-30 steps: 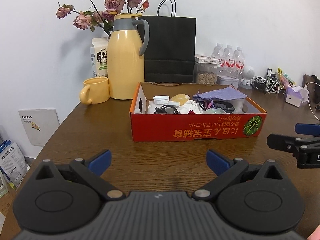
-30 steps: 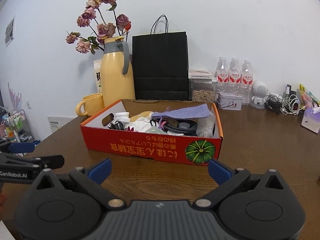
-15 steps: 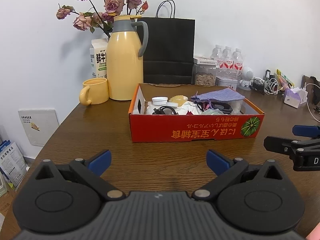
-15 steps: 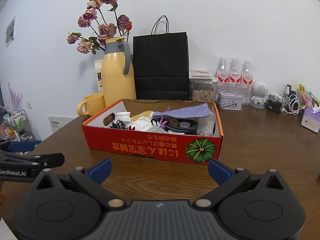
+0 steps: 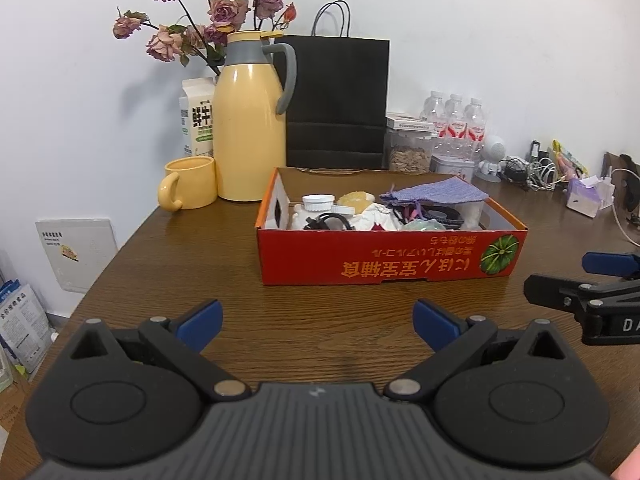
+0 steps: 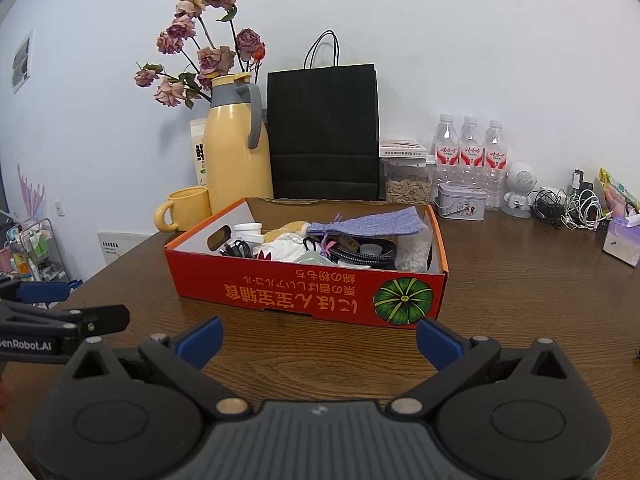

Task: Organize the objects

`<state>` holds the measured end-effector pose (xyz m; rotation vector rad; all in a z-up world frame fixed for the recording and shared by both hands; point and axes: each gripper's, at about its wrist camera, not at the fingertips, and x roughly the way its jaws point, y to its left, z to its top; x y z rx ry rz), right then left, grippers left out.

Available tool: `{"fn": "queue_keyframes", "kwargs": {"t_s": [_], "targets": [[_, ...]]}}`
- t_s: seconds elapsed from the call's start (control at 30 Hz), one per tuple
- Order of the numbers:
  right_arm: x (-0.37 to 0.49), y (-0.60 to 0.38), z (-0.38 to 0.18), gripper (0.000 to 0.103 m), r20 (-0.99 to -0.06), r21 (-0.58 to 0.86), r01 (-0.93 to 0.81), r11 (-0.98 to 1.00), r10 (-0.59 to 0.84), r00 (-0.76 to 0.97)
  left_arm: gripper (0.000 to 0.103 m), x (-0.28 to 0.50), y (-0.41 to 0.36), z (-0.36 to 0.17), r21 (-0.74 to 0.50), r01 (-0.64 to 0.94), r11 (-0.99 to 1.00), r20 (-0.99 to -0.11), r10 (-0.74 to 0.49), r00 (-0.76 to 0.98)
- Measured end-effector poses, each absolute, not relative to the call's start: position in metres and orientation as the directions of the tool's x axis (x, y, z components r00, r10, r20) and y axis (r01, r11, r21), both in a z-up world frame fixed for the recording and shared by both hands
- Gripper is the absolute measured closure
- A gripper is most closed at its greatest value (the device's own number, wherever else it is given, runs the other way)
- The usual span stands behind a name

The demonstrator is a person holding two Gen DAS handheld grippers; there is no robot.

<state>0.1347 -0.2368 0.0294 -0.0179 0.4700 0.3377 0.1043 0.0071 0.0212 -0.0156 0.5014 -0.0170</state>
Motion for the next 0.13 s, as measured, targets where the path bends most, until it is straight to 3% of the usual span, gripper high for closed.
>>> {"fn": "queue_keyframes", "kwargs": {"t_s": [0.13], "targets": [[0.1344,-0.2367,0.0294,0.000,-0.449,0.060,-0.323,0.944,0.315,0.836,0.000,0.1042,0.0070,0.0208,-0.014,0.009,1.000,-0.480,-0.014,0.877]]}}
